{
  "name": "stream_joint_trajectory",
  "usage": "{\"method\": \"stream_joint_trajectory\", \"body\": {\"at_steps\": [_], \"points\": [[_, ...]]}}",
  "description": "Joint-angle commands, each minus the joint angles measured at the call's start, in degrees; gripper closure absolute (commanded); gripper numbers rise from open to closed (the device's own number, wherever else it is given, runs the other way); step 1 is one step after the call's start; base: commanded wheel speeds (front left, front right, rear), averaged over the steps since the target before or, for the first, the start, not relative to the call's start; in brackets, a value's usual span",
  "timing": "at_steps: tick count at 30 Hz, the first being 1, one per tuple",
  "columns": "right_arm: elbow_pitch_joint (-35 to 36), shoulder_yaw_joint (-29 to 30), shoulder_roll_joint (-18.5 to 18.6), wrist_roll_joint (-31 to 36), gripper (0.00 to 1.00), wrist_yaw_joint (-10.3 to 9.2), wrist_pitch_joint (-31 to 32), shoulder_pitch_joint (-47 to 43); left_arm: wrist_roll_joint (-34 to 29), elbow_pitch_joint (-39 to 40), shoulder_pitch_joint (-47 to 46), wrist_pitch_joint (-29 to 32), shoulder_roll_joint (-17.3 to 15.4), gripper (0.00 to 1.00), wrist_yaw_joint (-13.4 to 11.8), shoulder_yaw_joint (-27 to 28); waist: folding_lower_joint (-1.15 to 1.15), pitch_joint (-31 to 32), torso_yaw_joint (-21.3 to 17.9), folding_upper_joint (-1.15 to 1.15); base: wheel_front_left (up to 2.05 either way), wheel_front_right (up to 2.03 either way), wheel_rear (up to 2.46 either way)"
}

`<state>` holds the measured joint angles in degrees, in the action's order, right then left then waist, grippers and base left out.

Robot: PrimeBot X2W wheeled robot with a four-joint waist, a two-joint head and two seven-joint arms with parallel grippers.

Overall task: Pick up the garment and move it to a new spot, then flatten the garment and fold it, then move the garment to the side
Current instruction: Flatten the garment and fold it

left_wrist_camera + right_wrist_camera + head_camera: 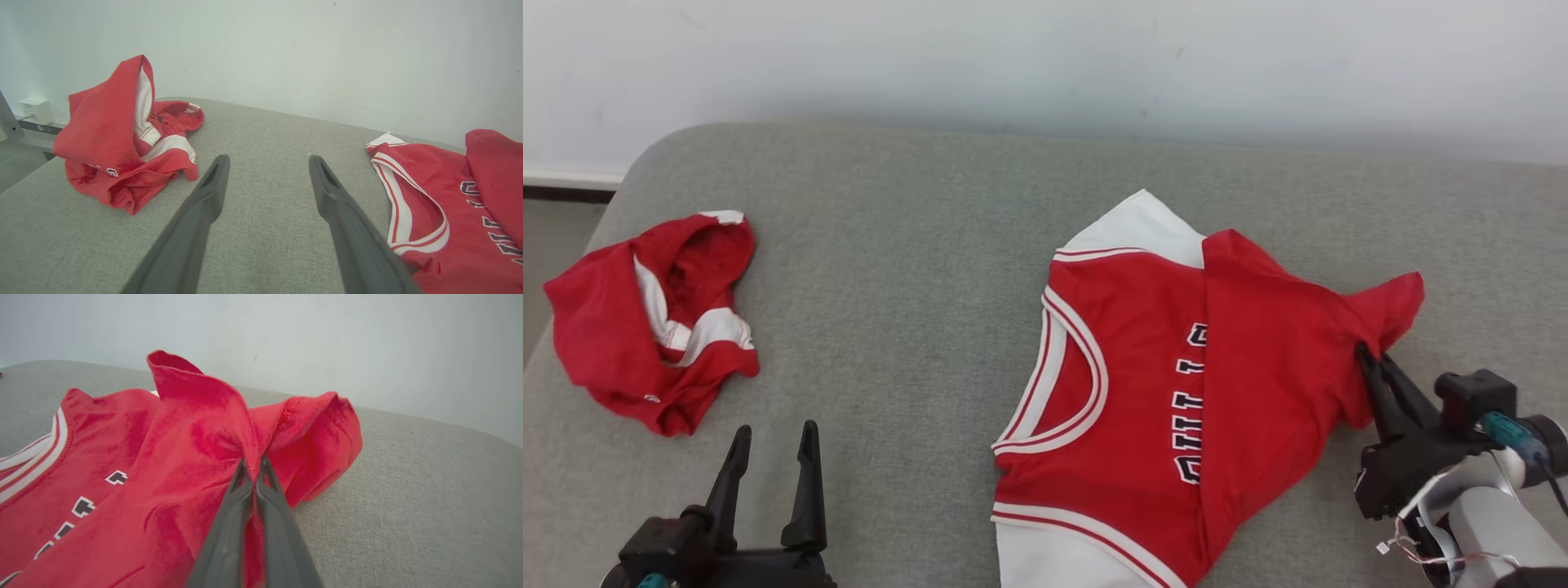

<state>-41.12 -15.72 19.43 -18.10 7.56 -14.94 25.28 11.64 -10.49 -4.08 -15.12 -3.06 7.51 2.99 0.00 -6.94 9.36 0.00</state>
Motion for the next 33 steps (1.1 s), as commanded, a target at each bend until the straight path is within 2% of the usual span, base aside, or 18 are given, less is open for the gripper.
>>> {"method": "stream_joint_trajectory", "body": {"at_steps": [1, 7, 11, 12, 13, 14, 26, 33], "points": [[1.7, 0.7, 0.2, -0.3, 1.00, -0.15, -0.3, -1.4, 0.1, -0.1, 0.5, 0.0, 0.0, 0.00, -0.1, 0.3, 0.00, 1.5, -1.8, 0.00, 0.00, 0.00, 0.00], [14.7, 6.3, 1.4, -1.1, 1.00, -0.15, -0.2, -12.1, 0.3, 0.0, 1.4, 0.0, 0.1, 0.00, -0.1, 0.2, 0.00, 2.6, -5.2, 0.00, 0.00, 0.00, 0.00], [20.4, 9.8, 0.7, -1.1, 1.00, -0.15, 1.2, -18.6, 0.5, -0.2, 1.5, 0.0, 0.1, 0.00, -0.1, 0.4, 0.00, 2.4, -6.6, 0.00, 0.00, 0.00, 0.00], [21.7, 10.6, 0.2, -1.4, 0.96, -0.15, 1.8, -19.7, 0.6, -0.2, 1.5, 0.0, 0.1, 0.00, -0.1, 0.4, 0.00, 2.3, -7.0, 0.00, 0.00, 0.00, 0.00], [22.8, 11.5, -0.1, -1.5, 0.32, -0.15, 2.2, -20.7, 0.6, -0.3, 1.5, 0.0, 0.1, 0.00, -0.1, 0.3, 0.00, 2.3, -7.3, 0.00, 0.00, 0.00, 0.00], [23.7, 12.4, -0.3, -1.3, 0.00, -0.15, 2.6, -21.8, 0.6, -0.4, 1.5, 0.0, 0.1, 0.00, -0.1, 0.1, 0.00, 2.3, -7.4, 0.00, 0.00, 0.00, 0.00], [33.9, 19.2, -7.5, 3.8, 0.00, -0.15, 1.1, -28.2, -0.2, -0.2, 2.8, 0.0, 0.2, 0.00, -0.1, 1.2, 0.00, 4.0, -8.8, 0.00, 0.00, 0.00, 0.00], [36.5, 18.8, -10.8, 6.1, 0.00, -0.15, 0.5, -29.8, -0.5, -0.7, 2.1, 0.0, -0.4, 0.00, -0.1, 1.3, 0.00, 4.0, -9.6, 0.00, 0.00, 0.00, 0.00]]}}
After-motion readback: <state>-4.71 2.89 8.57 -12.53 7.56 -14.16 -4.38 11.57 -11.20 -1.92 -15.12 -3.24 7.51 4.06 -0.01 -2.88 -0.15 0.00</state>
